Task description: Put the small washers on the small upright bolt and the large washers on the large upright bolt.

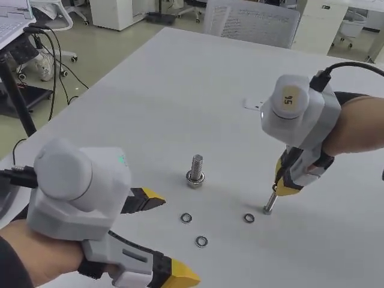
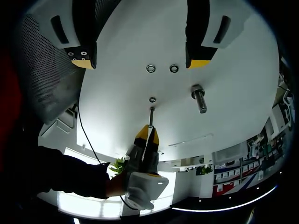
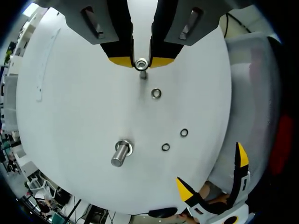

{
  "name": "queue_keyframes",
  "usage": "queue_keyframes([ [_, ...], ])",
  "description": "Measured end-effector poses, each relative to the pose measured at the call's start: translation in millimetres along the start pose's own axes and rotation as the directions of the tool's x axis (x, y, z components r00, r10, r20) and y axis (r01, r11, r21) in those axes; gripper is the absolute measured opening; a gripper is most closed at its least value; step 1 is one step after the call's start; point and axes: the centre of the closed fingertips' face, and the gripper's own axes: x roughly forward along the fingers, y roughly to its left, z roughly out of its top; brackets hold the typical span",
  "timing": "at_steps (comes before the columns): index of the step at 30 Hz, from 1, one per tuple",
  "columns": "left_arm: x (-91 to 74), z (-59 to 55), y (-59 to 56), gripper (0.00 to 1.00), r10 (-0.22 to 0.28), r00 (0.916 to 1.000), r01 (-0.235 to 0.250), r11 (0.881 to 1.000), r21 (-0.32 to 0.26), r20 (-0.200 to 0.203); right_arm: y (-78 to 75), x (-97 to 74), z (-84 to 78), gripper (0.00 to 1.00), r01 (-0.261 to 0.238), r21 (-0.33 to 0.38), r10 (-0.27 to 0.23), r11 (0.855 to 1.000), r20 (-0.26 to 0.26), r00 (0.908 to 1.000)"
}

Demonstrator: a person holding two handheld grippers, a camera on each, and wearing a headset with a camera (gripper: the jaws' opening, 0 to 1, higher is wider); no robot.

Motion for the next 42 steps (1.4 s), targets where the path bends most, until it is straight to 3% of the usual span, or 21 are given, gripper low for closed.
queue_keyframes([
  [8,0.3,-0.8,0.5,0.77,0.002,1.0,-0.002,1.0,-0.003,-0.002,-0.8,5.0,-1.3,0.14,-0.006,0.002,0.006,1.0,0.0,1.0],
  [42,1.0,-3.9,1.0,0.77,0.007,0.9999,-0.007,1.0,-0.012,-0.014,2.1,53.5,-5.8,0.14,-0.058,0.02,0.059,0.998,-0.012,0.9982],
])
